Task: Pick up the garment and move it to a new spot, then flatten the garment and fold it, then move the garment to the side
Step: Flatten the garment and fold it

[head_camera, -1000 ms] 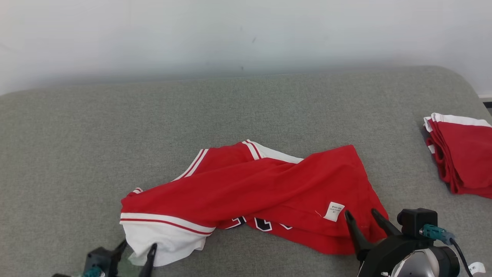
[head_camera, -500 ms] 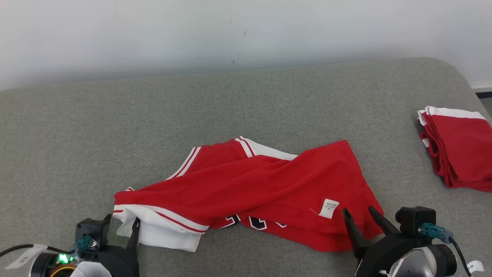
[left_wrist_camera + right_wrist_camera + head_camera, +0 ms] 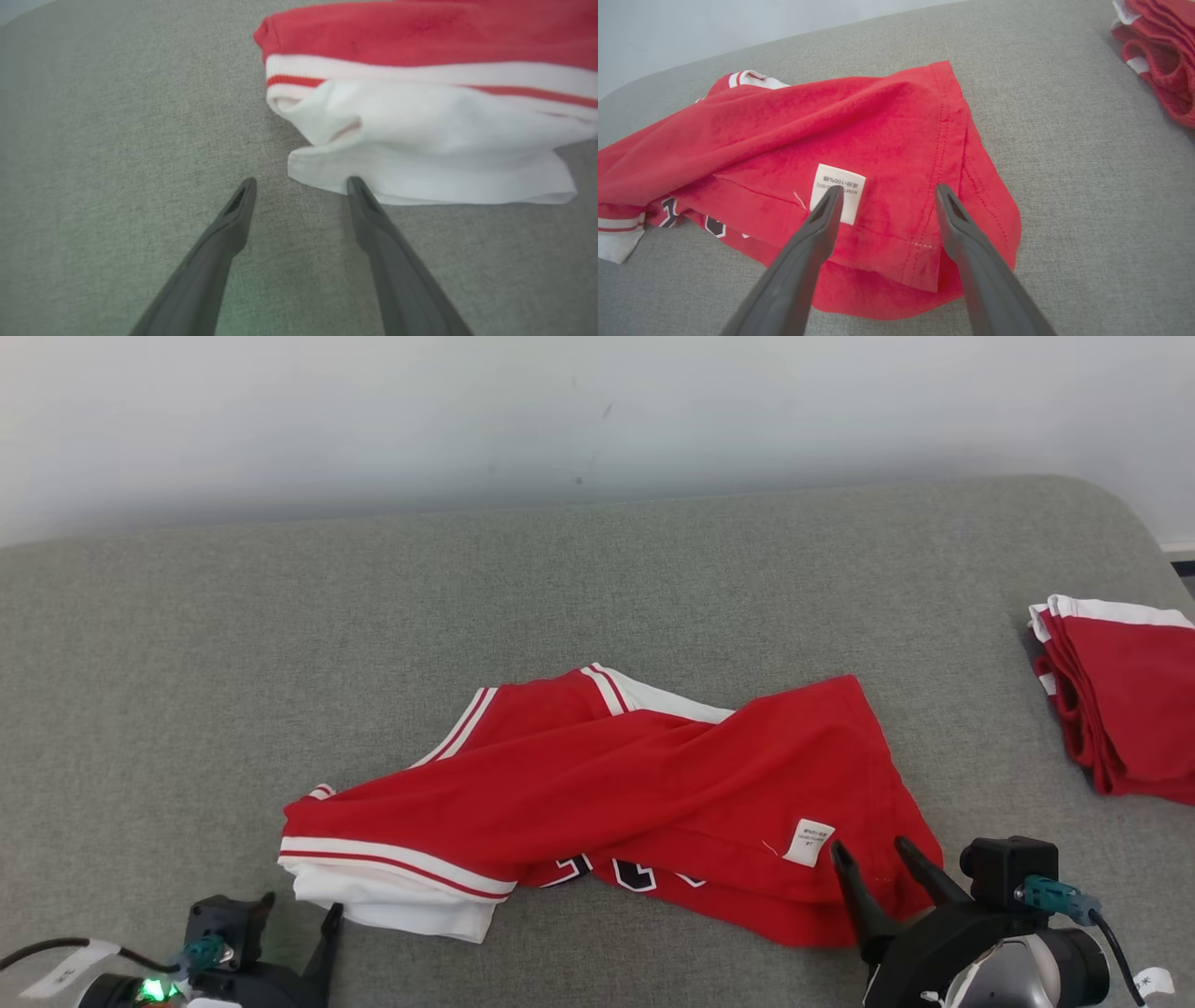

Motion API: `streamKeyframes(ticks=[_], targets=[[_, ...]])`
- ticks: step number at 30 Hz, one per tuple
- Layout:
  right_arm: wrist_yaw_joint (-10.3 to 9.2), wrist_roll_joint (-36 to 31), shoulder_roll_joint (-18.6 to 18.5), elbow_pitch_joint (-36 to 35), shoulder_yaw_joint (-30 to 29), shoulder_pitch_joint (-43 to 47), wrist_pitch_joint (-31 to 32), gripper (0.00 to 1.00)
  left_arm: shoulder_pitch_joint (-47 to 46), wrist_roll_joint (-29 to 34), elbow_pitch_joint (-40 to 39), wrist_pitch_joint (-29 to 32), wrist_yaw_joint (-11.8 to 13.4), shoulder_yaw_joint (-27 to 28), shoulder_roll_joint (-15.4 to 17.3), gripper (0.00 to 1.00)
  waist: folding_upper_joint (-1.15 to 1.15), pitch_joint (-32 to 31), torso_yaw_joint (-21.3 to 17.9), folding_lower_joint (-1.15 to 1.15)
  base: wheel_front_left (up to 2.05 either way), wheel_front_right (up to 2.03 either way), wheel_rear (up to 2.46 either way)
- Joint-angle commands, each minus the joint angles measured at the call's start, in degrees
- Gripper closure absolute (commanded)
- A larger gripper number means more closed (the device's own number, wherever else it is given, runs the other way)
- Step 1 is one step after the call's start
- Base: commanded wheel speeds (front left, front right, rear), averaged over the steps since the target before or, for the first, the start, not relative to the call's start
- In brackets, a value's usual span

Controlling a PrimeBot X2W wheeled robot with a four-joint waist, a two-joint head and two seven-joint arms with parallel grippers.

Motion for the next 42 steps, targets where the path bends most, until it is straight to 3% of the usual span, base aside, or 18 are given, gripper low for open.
streamKeyframes(ticks=[1,7,8,9,17,27,33,42], targets=[[-0.14,-0.20,0.00,-0.31,0.14,-0.20,0.08,0.00,-1.26,0.46,0.63,-0.36,-0.56,-0.56,0.03,0.00,0.00,0.21,-0.04,0.00,0.00,0.00,0.00],[-0.14,-0.62,0.01,-0.47,0.49,-0.51,0.49,0.00,-4.04,0.94,4.56,-1.20,-1.81,-1.84,-0.56,0.00,0.00,0.03,-0.98,0.00,0.00,0.00,0.00],[-0.14,-0.70,0.01,-0.52,0.43,-0.41,0.60,0.00,-4.34,0.98,5.30,-1.01,-1.87,-2.09,-0.66,0.54,0.00,-0.11,-1.14,0.00,0.00,0.00,0.00],[-0.14,-0.78,0.01,-0.55,0.41,-0.27,0.71,0.00,-4.51,0.89,5.94,-0.57,-2.03,-2.31,-0.73,1.00,0.00,-0.28,-1.27,0.00,0.00,0.00,0.00],[-0.14,-1.02,0.00,-1.03,-0.70,1.68,0.90,0.00,0.82,-2.53,3.78,0.99,1.12,-0.35,-0.99,1.00,0.00,-2.00,-0.54,0.00,0.00,0.00,0.00],[-0.14,-1.21,0.00,-2.17,-1.89,2.94,1.53,0.00,13.30,-7.14,-16.53,7.06,5.10,1.18,-0.01,1.00,0.00,-2.80,4.41,0.00,0.00,0.00,0.00],[-0.14,-1.36,0.01,-2.59,-2.43,2.82,1.93,0.00,16.61,-8.04,-23.36,9.81,6.81,1.28,0.78,1.00,0.00,-2.34,5.39,0.00,0.00,0.00,0.00],[-0.14,-1.45,0.00,-4.56,-7.94,3.95,10.37,0.00,17.66,-7.87,-25.41,9.77,8.78,1.42,0.39,1.00,0.00,-0.69,4.00,0.00,0.00,0.00,0.00]])
